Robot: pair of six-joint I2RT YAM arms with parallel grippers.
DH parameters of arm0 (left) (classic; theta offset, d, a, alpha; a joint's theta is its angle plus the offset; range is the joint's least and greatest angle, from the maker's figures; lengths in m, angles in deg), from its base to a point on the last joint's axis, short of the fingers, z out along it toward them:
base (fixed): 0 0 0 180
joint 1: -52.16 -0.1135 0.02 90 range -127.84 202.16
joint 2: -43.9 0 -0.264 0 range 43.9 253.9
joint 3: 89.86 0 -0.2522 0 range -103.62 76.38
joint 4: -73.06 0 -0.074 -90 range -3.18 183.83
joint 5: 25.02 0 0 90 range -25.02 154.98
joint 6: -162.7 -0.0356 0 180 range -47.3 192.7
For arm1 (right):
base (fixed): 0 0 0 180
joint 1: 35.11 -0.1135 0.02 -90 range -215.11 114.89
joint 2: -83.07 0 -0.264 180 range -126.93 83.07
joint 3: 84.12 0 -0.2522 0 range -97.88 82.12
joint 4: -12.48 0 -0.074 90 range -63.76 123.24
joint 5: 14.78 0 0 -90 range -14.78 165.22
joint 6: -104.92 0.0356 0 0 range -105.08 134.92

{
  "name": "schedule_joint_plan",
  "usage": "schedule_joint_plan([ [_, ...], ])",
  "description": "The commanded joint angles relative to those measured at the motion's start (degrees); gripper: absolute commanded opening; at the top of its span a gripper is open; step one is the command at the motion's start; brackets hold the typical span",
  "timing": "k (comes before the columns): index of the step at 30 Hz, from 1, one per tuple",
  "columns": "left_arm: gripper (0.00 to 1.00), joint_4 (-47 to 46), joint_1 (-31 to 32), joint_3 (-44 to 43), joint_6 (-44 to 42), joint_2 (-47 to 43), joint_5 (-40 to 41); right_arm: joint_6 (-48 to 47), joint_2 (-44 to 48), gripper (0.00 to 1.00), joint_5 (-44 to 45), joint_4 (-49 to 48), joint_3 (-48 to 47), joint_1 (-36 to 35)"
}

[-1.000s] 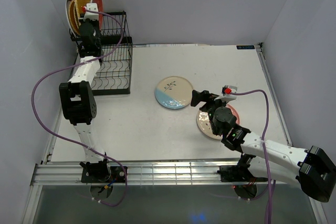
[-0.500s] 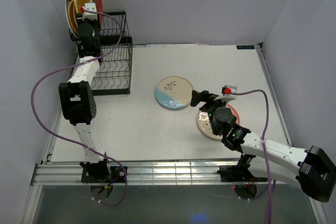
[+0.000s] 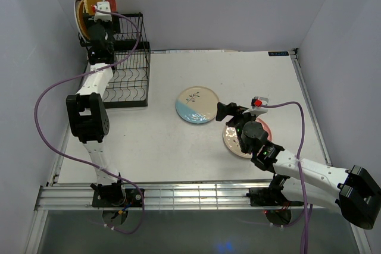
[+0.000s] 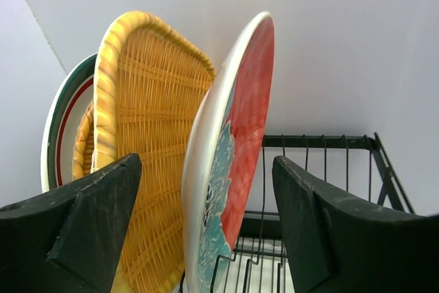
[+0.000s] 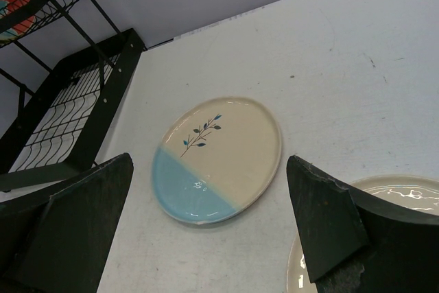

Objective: Load the plates into the dish rack
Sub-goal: Insert the plate into the dish rack, then pick up the plate at the center of the board.

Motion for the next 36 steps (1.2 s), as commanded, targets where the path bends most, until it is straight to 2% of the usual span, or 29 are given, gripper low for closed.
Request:
schedule_joint_plan([
  [1, 0.88, 0.6, -1.0, -2.0, 0.4, -5.9, 0.8, -0.7, 0.5, 0.98, 0.5, -2.2, -1.4, -0.1],
  [12, 0.92, 2.5, -1.0, -1.5, 2.0, -10.3, 0.8, -1.1, -0.3, 0.98, 0.1, -1.9, -2.0, -0.1],
  [18, 0.92, 2.8, -1.0, 1.6, 4.9, -16.3, -1.6, -1.7, -0.9, 0.98, 0.0, -1.9, -2.4, 0.0],
  [24, 0.92, 7.3, -0.8, 2.1, 7.7, -22.5, -2.1, -2.6, -2.6, 0.98, -0.8, -1.6, -3.8, -0.1],
  [28, 0.91, 8.0, -0.7, 7.1, 9.2, -29.8, -2.1, -4.9, -3.4, 0.98, -2.2, -1.0, -4.6, 0.0],
  [32, 0.91, 9.2, -0.4, 18.1, 12.4, -38.4, -6.1, -9.3, -5.1, 0.98, -5.8, -0.9, -5.8, 0.2],
  [36, 0.91, 10.3, -0.4, 28.8, 19.6, -45.7, -10.5, -12.1, -7.7, 0.98, -8.3, 3.1, -9.1, 0.3],
])
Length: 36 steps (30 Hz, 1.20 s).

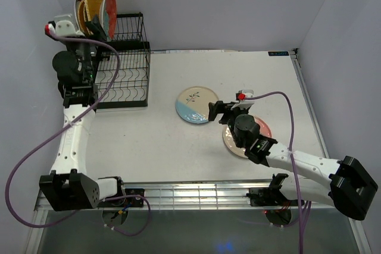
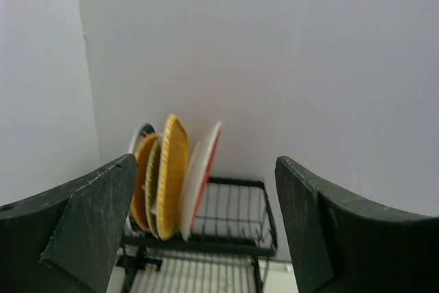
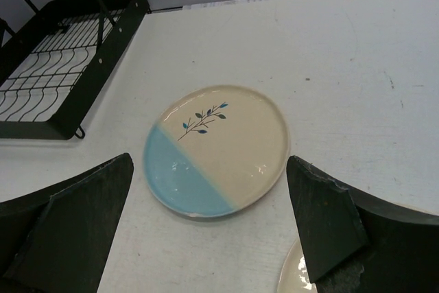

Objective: Load the plates into the dish rack
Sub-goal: Pick up the plate at the center of the board.

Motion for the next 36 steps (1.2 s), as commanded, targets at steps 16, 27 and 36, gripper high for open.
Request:
schedule_joint_plan([
  [16, 0.98, -1.1, 11.0, 31.2, 14.1, -5.0, -16.8, -9.9, -8.6, 0.90, -6.0, 6.1, -9.7, 0.3],
  [27, 0.98, -5.9, 13.4, 40.1, 14.4, -6.1, -11.4, -12.8, -8.8, 0.90, -5.6, 6.1, -9.1, 0.4],
  [36, 0.98, -6.3, 13.4, 40.2, 14.2, -4.3, -12.3, -15.5, -11.7, 0.90, -7.2, 8.7, -11.5, 0.4],
])
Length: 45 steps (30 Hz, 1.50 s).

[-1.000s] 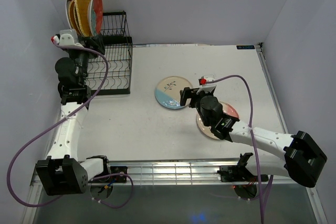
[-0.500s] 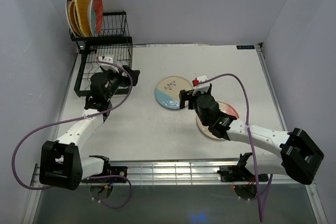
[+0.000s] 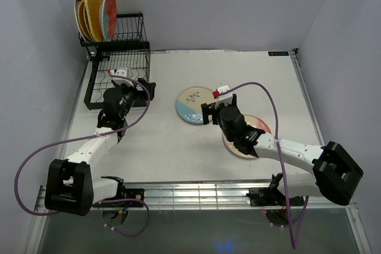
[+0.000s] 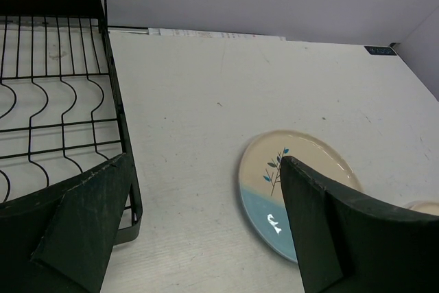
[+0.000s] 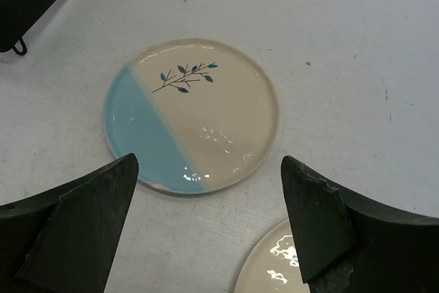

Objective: Load the plates into the dish rack
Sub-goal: Pick up the plate at the center of the board.

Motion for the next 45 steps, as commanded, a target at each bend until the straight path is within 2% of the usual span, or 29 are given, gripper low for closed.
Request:
schedule_joint_plan([
  [1, 0.98, -1.6, 0.0, -0.1, -0.4, -0.3, 0.6, -3.6, -1.3, 0.90, -1.3, 0.1, -3.2, 0.1],
  [7, 0.98, -1.7, 0.0, -0.3, -0.7, 1.1, 0.9, -5.3, -6.4, 0.91, -3.0, 4.7, -7.2, 0.1],
  [14, 0.98, -1.7, 0.0, -0.4, -0.7, 1.3, 4.1, -9.0, -16.7, 1.00, -8.9, 12.5, -15.8, 0.1],
  [20, 0.98, -1.7, 0.0, -0.4, -0.5, 1.4, 5.1, -11.7, -24.4, 0.80, -15.2, 12.5, -21.2, 0.1],
  [22, 0.98, -1.6, 0.0, -0.5, -0.5, 1.7, 5.4, -12.9, -26.3, 0.78, -17.9, 12.7, -22.2, 0.1],
  [26, 0.98, -1.6, 0.0, -0.7, -0.4, 2.4, 5.2, -13.6, -29.4, 0.69, -21.0, 14.3, -25.0, 0.0],
  [35, 0.98, -1.5, 0.0, -0.8, 0.6, 3.5, 6.3, -15.7, -35.0, 0.55, -24.5, 16.4, -29.5, 0.1],
  [39, 0.98, -1.4, 0.0, -1.0, 1.4, 3.5, 10.0, -16.7, -36.7, 0.53, -25.3, 17.1, -30.7, 0.1],
  [45, 0.98, -1.1, 0.0, -0.9, 1.6, 3.1, 10.2, -17.6, -39.3, 0.51, -25.4, 18.4, -32.1, 0.1],
])
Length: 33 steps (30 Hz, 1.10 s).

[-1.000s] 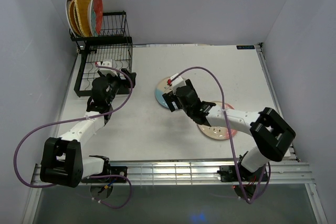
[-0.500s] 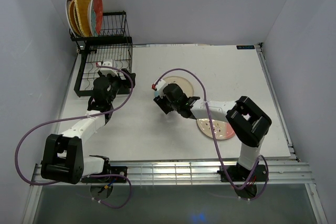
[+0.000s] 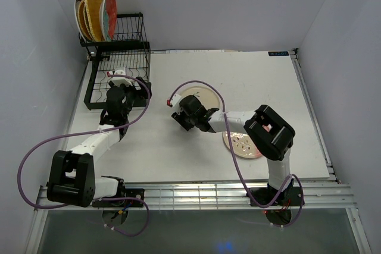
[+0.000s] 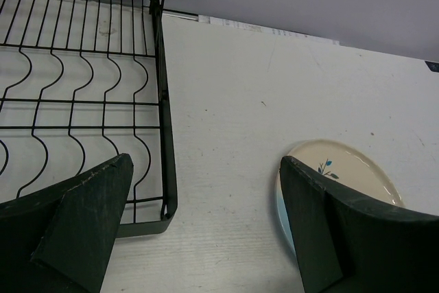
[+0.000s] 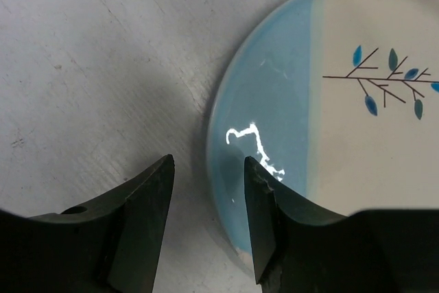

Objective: Load the plates into the dish rack
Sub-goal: Pick up the plate at the center of the board.

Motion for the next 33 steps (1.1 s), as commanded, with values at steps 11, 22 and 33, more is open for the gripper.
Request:
schedule_joint_plan([
  [11, 0.98, 0.2, 0.0, -1.1, 1.8, -0.4, 1.0, -1.9, -4.0, 0.09, 0.3, 5.2, -5.7, 0.1],
  [22, 0.98, 5.9, 0.0, -5.4, 9.5, 4.1, -4.2, -2.0, 8.3, 0.08, -0.8, -8.4, 6.4, 0.1],
  [33, 0.98, 15.0, 1.9, -10.8, 19.6, 10.6, -13.6, -1.2, 10.4, 0.08, 0.3, -13.9, 8.9, 0.0],
])
